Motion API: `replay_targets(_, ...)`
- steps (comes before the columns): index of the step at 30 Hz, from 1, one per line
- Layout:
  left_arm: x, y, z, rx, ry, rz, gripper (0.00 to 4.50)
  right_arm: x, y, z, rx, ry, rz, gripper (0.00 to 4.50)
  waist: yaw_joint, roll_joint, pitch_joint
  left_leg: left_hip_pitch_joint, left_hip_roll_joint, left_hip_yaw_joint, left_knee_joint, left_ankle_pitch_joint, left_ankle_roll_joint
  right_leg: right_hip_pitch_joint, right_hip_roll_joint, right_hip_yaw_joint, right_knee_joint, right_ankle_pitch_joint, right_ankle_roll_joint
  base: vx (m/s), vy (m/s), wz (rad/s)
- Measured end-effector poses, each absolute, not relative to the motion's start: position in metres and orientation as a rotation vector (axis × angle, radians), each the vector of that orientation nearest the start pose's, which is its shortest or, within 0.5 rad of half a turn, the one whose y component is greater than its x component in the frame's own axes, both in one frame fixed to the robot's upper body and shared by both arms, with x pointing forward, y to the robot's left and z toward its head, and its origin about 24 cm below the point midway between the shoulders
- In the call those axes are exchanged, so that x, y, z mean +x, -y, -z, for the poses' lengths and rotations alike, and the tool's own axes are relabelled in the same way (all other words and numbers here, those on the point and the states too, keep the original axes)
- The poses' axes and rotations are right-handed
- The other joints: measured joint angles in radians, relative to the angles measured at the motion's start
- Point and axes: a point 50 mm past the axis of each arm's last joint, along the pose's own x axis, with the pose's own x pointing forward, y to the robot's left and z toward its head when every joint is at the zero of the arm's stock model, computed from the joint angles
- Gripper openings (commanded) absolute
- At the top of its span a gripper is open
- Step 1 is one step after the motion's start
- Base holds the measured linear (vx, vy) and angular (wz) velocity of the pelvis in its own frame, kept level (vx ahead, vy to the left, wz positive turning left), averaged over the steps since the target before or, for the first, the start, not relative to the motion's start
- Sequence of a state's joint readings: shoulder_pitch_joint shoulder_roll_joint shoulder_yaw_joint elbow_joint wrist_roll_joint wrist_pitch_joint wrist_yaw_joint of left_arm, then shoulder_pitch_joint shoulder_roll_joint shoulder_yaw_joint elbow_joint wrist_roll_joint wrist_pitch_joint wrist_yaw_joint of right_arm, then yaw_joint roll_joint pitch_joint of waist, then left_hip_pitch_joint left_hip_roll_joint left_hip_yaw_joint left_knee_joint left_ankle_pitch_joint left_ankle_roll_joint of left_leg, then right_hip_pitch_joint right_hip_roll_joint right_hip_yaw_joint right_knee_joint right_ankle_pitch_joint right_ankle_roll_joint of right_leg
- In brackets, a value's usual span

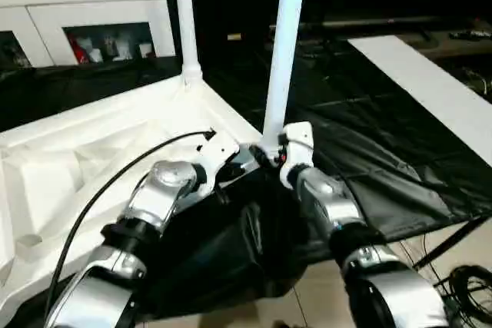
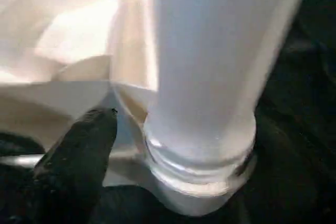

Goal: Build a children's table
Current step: Rotate leg to tighten

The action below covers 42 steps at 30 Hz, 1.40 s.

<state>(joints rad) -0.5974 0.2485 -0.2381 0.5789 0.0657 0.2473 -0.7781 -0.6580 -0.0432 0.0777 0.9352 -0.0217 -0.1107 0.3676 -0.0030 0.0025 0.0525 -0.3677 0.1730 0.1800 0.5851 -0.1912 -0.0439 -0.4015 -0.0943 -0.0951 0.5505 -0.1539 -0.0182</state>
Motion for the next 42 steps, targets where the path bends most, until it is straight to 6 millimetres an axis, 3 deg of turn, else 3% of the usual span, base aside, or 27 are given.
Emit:
replay_targets(5, 0.329, -0.119, -0.049, 0.363, -0.409, 0.99, 0.0, 0.342, 0.11, -0.036, -0.197, -0.175, -0.736, 4.17, 0.031, 0.0, 0.0, 0.002, 0.003, 0.003, 0.0, 0.0, 0.0, -0.003, 0.0, 0.004, 0.022, 0.005, -0.002, 0.022, -0.02, 0.06)
replay_targets(10, 0.323, -0.128, -0.052, 0.368, -0.4, 1.041, 0.0, 0.334, 0.128, -0.044, -0.165, -0.165, -0.903, 4.17, 0.04, 0.0, 0.0, 0.0, 0.009, 0.004, -0.005, 0.002, 0.002, -0.007, 0.004, 0.001, 0.029, 0.001, -0.001, 0.043, -0.032, 0.03)
replay_targets(19, 0.303, -0.146, -0.054, 0.374, -0.431, 1.203, 0.0, 0.319, 0.128, -0.041, -0.15, -0.211, -1.144, 4.17, 0.044, 0.0, 0.0, 0.0, 0.016, 0.015, -0.001, 0.003, 0.0, -0.007, 0.005, 0.001, 0.029, -0.003, -0.003, 0.0, 0.0, 0.0)
replay_targets(30, 0.294, -0.145, -0.054, 0.364, -0.453, 1.282, 0.0, 0.312, 0.123, -0.037, -0.168, -0.246, -1.259, 4.17, 0.06, 0.0, 0.0, 0.0, 0.017, 0.02, 0.002, 0.001, -0.002, -0.007, 0.003, 0.001, 0.032, -0.002, -0.003, 0.0, 0.0, 0.0)
replay_targets(42, 0.293, -0.145, -0.053, 0.361, -0.461, 1.3, 0.0, 0.311, 0.128, -0.037, -0.174, -0.259, -1.276, 3.18, 0.063, 0.0, 0.0, 0.0, 0.017, 0.019, 0.004, 0.002, -0.003, -0.007, 0.003, 0.001, 0.035, -0.002, -0.003, 0.0, 0.0, 0.0)
